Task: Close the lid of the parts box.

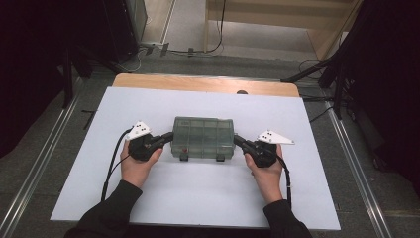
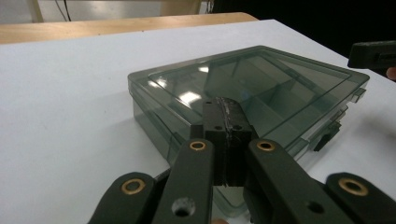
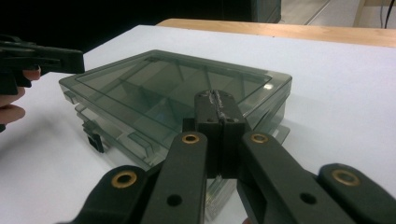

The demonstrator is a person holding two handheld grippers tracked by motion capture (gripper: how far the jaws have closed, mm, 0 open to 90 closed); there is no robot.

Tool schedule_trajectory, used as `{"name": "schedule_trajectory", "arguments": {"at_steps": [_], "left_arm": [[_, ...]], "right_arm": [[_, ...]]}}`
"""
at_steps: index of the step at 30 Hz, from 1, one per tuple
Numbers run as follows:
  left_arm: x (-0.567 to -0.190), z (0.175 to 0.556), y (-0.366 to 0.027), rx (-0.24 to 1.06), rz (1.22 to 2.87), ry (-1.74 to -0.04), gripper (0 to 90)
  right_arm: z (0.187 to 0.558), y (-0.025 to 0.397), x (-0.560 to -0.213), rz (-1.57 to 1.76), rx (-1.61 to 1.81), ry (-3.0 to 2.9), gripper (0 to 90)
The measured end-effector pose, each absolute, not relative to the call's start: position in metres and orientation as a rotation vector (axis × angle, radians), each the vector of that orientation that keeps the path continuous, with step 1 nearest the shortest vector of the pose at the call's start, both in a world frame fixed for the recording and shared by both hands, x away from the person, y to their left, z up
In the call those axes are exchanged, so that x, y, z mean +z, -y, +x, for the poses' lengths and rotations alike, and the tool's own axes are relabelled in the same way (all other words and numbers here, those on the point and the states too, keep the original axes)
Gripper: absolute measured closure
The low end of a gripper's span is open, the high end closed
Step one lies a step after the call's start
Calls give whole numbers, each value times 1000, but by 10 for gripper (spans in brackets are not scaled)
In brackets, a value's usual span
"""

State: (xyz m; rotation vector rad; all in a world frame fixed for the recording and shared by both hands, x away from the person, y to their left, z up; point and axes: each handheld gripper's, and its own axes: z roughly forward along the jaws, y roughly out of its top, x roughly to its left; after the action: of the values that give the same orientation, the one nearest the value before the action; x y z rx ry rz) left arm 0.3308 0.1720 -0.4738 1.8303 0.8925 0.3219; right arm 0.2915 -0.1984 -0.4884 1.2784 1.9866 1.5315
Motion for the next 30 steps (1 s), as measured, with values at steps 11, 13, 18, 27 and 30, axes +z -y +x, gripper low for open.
{"name": "schedule_trajectory", "arguments": {"at_steps": [11,13,18,27,30], "left_arm": [[-487,320,-172,318,1851,-885,900],[-489,319,-171,312,1847,-888,900],[-492,317,-169,324,1864,-886,900],[-493,316,-170,315,1849,-893,900],[-493,317,-170,306,1847,-892,900]], "right_arm": [[287,195,-500,1284,1496,-2011,900],[286,195,-501,1291,1493,-2014,900],[286,193,-507,1299,1484,-2022,900],[285,193,-510,1298,1460,-2023,900],[284,192,-510,1300,1457,-2028,900]]}}
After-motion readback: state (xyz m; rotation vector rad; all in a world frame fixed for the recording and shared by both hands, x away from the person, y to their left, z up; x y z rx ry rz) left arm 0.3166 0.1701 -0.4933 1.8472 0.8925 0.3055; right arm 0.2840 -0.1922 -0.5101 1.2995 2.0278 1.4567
